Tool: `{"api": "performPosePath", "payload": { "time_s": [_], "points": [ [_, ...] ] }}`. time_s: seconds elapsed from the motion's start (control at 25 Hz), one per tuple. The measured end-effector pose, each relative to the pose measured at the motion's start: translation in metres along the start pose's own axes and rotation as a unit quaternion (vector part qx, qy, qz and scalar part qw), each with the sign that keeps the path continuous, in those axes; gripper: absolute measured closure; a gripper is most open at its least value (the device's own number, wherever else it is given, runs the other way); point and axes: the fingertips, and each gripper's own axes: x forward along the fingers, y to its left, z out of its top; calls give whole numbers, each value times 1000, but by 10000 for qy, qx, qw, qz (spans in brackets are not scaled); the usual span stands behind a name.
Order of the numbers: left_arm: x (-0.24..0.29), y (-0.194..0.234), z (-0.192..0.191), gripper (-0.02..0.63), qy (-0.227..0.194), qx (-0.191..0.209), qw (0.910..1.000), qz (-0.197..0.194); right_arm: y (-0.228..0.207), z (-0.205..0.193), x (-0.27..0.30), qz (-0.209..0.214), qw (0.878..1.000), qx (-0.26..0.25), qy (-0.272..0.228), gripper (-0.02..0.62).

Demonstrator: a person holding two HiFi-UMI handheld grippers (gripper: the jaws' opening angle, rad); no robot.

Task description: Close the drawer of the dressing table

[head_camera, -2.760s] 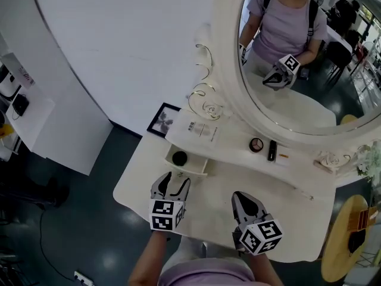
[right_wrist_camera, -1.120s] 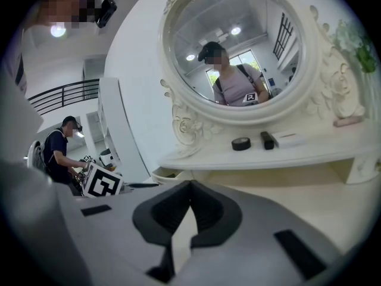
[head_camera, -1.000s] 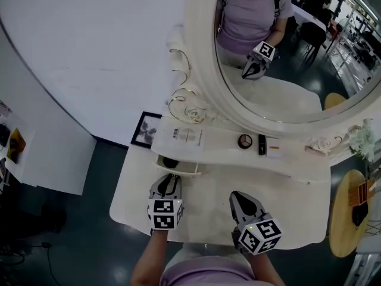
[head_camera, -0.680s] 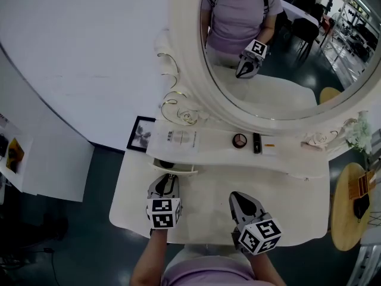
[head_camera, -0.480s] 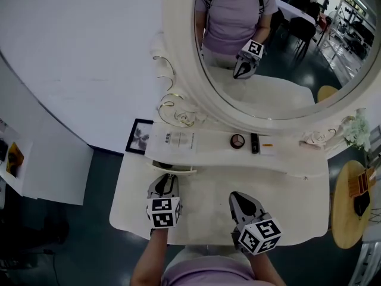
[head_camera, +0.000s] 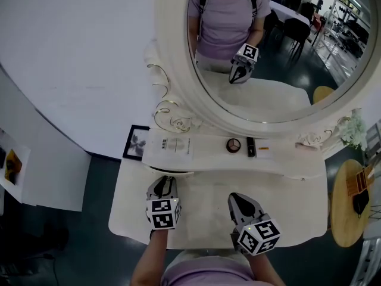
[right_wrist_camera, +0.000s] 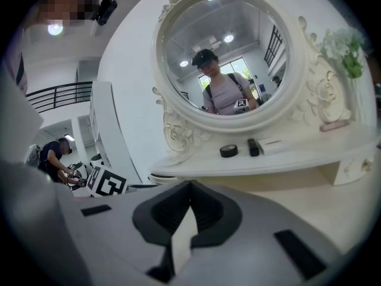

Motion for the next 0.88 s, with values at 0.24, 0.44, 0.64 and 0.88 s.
{"api": "performPosePath", "payload": {
  "time_s": [0.24,0.44,0.64,0.88],
  "points": [
    [4,0,3,511,-29,-23,10000,3,-1,2,3,2,10000,-9,17,592],
    [6,1,4,511,-47,-43,10000,22,1,2,6,40,10000,-14,33,592],
    [8,1,5,511,-53,-24,10000,51,1,0,6,74,10000,-6,44,592],
    [10,1,9,511,-75,15,9999,88,-3,-1,2,64,10000,30,27,592]
  ]
}}
